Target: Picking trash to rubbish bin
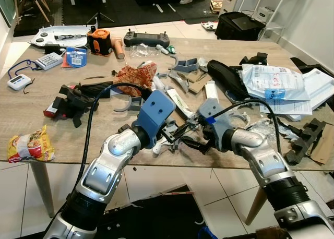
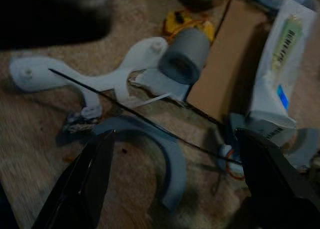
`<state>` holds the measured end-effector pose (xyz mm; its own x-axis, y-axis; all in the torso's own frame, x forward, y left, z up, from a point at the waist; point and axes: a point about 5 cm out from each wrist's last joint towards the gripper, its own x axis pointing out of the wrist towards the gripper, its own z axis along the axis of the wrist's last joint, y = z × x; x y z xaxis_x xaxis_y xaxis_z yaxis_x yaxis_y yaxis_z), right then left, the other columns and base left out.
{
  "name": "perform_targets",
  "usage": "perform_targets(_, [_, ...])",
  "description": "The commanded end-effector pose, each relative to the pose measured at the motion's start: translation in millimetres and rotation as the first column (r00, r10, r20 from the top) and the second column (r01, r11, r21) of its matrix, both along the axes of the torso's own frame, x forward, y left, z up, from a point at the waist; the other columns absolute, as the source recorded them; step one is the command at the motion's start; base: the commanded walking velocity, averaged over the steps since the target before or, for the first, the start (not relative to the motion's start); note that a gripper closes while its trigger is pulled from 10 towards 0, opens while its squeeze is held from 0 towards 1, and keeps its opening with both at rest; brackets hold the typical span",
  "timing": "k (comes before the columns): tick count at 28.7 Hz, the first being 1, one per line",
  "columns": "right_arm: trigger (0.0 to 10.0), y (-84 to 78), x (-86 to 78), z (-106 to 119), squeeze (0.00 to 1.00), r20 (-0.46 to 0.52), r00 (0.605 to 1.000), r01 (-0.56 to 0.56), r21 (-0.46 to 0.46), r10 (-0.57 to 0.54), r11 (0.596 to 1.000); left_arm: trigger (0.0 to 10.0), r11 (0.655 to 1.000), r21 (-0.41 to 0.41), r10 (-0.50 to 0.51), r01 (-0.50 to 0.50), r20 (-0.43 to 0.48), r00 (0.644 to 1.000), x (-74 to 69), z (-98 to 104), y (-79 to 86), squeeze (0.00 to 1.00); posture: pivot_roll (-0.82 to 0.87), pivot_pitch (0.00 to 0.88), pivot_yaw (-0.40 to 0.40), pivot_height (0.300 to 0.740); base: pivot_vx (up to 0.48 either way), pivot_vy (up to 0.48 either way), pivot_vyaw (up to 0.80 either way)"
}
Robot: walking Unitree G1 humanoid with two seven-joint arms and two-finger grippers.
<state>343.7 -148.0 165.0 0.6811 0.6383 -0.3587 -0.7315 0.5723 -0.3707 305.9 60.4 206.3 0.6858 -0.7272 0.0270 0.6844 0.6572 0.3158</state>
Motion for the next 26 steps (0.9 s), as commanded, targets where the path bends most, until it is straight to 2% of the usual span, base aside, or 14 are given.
perform_targets(1, [10.0, -1.1, 0.5, -2.4, 0.0, 0.007, 1.0, -0.008, -0.035, 0.008, 0.999, 10.0, 1.0, 0.006, -0.001, 0.001, -0.004, 1.0, -0.5, -1.6, -1.1, 0.0, -0.01, 0.164, -0.026, 0.74, 0.0, 0.0, 0.0])
perform_targets(7, [10.0, -4.7, 1.9, -8.7, 0.0, 0.021, 1.0, 0.004, -0.12, -0.001, 0.993, 10.0, 1.0, 0.006, 0.001, -0.001, -0.002, 1.0, -0.3, -1.2, -0.8, 0.0, -0.01, 0.161, -0.027, 0.74, 0.0, 0.0, 0.0])
perform_targets(8, [9.1, -4.7, 1.9, -9.7, 0.0, 0.021, 1.0, 0.003, -0.124, -0.001, 0.992, 10.0, 1.0, 0.007, 0.001, -0.001, -0.001, 1.0, -0.3, -1.2, -0.8, 0.0, -0.01, 0.161, -0.027, 0.74, 0.0, 0.0, 0.0])
perform_targets(11, [9.1, -4.7, 1.9, -9.7, 0.0, 0.021, 1.0, 0.003, -0.124, -0.001, 0.992, 10.0, 1.0, 0.007, 0.001, -0.001, -0.001, 1.0, -0.3, -1.2, -0.8, 0.0, -0.01, 0.161, -0.027, 0.74, 0.0, 0.0, 0.0])
perform_targets(12, [0.5, -3.9, 1.5, -10.3, 0.0, 0.012, 1.0, 0.002, -0.108, -0.001, 0.994, 10.0, 1.0, 0.008, 0.001, -0.001, -0.001, 1.0, -0.2, -0.8, -0.7, 0.0, -0.01, 0.161, -0.027, 0.74, 0.0, 0.0, 0.0])
perform_targets(13, [0.5, -3.9, 1.5, -10.3, 0.0, 0.012, 1.0, 0.002, -0.108, -0.001, 0.994, 10.0, 1.0, 0.008, 0.001, -0.001, -0.001, 1.0, -0.2, -0.8, -0.7, 0.0, -0.01, 0.161, -0.027, 0.74, 0.0, 0.0, 0.0])
perform_targets(14, [0.0, -3.1, 0.9, -11.4, 0.0, 0.004, 1.0, -0.002, -0.098, 0.003, 0.995, 10.0, 1.0, 0.009, 0.0, 0.0, 0.0, 1.0, -0.2, -0.6, -0.7, 0.0, 0.0, 0.155, -0.025, 0.74, 0.0, 0.0, 0.0])
perform_targets(26, [0.0, -4.4, -4.5, -18.7, 0.0, -0.037, 0.999, -0.002, -0.058, 0.0, 0.998, 10.0, 1.0, 0.011, -0.005, 0.005, 0.0, 1.0, -2.0, -2.5, -0.5, 0.0, -0.01, 0.124, -0.021, 0.74, 0.0, 0.0, 0.0])
